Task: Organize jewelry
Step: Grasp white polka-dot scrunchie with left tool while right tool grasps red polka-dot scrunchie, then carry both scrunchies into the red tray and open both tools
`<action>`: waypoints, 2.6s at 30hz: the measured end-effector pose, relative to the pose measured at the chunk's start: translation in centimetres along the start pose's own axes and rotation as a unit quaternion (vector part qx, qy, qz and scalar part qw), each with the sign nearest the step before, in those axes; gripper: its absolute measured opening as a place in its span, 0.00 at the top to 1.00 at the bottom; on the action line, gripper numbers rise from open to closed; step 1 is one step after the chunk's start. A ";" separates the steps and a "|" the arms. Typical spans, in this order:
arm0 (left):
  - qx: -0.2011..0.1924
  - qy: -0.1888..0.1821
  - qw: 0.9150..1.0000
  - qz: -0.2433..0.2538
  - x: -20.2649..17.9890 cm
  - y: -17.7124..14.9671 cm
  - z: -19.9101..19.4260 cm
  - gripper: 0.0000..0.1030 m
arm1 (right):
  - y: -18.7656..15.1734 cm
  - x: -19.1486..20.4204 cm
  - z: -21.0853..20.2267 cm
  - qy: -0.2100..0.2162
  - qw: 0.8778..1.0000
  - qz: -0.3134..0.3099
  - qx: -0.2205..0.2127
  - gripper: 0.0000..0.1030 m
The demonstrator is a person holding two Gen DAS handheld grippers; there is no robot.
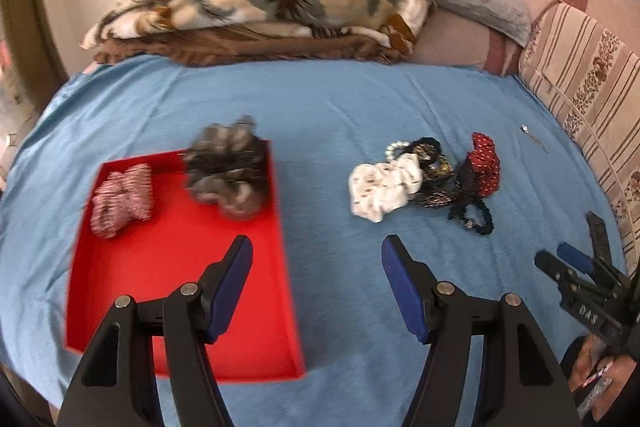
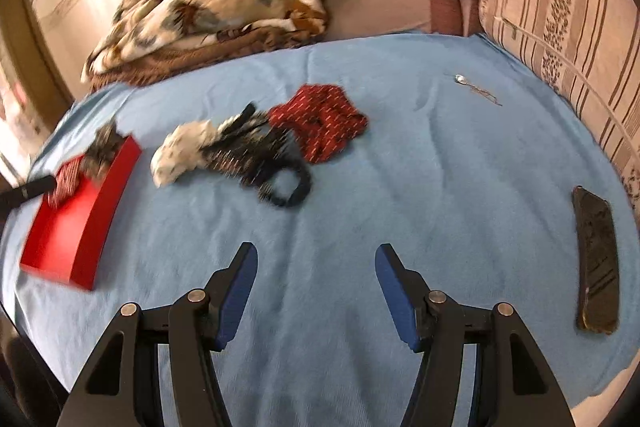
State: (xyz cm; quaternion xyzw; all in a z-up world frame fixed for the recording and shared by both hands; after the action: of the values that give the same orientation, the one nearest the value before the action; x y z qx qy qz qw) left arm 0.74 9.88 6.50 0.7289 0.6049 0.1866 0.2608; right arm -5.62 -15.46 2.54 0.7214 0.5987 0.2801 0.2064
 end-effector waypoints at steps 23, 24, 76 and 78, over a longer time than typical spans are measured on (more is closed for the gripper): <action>0.069 -0.024 0.997 0.015 -4.3 1.8 13.4 0.38 | 9.0 -4.0 12.5 0.079 0.989 0.120 0.046 0.73; 0.071 -0.026 0.997 0.018 -4.4 1.7 13.5 0.44 | 9.0 -3.6 12.6 0.085 0.989 0.113 0.050 0.87; -0.061 0.067 0.990 -0.107 9.3 -6.8 -8.3 0.89 | -0.6 14.2 -8.1 0.127 0.989 -0.070 -0.036 0.92; -0.062 0.071 0.988 -0.124 10.8 -6.9 -8.3 0.89 | -0.7 15.1 -8.0 0.130 0.988 -0.078 -0.033 0.92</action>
State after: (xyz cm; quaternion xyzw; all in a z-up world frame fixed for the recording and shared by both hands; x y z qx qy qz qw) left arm -7.40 22.65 8.46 0.6154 0.6949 0.2413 0.2832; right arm -9.44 -0.82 10.51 0.6227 0.6653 0.3743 0.1721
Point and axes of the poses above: each gripper's, at about its wrist camera, not at the fingertips, and z roughly the way its jaws point, x to its left, y to its top, the point moved 6 cm from there along z, roughly the way its jaws point
